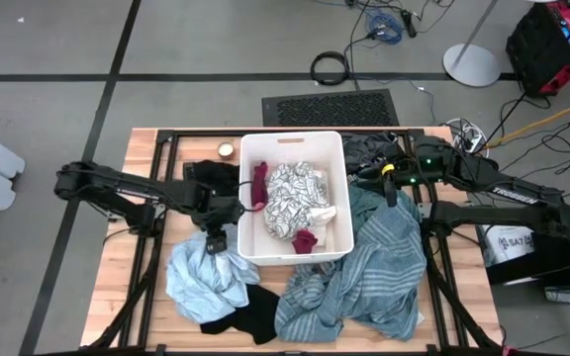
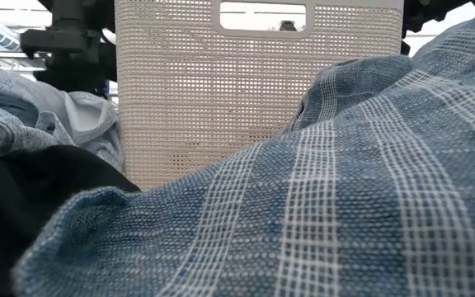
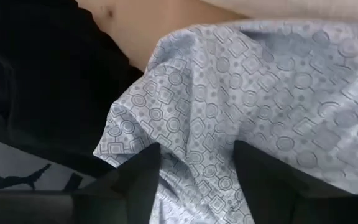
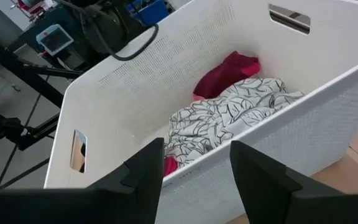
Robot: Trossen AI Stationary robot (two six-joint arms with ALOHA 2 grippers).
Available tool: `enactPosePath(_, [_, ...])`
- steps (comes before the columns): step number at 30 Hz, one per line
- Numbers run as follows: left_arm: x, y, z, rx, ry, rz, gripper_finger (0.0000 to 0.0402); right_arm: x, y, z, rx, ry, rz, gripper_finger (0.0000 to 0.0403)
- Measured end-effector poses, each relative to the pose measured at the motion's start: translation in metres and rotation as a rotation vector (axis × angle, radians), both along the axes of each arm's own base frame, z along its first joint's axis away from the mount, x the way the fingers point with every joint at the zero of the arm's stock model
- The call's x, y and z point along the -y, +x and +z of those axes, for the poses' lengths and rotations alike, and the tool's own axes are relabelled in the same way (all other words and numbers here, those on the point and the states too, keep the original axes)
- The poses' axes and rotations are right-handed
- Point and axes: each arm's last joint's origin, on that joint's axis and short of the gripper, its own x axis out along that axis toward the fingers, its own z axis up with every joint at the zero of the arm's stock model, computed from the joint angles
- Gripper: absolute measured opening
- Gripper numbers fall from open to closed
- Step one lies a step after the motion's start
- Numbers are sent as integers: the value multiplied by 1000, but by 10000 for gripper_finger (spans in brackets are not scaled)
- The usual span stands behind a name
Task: Sort clothes
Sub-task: Put the light blue shirt into the laundry bin
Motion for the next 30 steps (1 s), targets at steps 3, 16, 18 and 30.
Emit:
enactPosePath(3, [2,-2,1,-1,37,-40,137,0,0,0,-4,2,0,171])
enactPosePath(16, [10,-17,52,237,-19,-133,6,1,0,0,-1,-26,-26,171])
enactPosePath(18, [11,-23,72,322,-47,-149,5,1,1,1,12,-26,-23,171])
enactPosePath(30, [27,-58,184,1142,-205,-327,3,-1,8,30,317,-87,137,171])
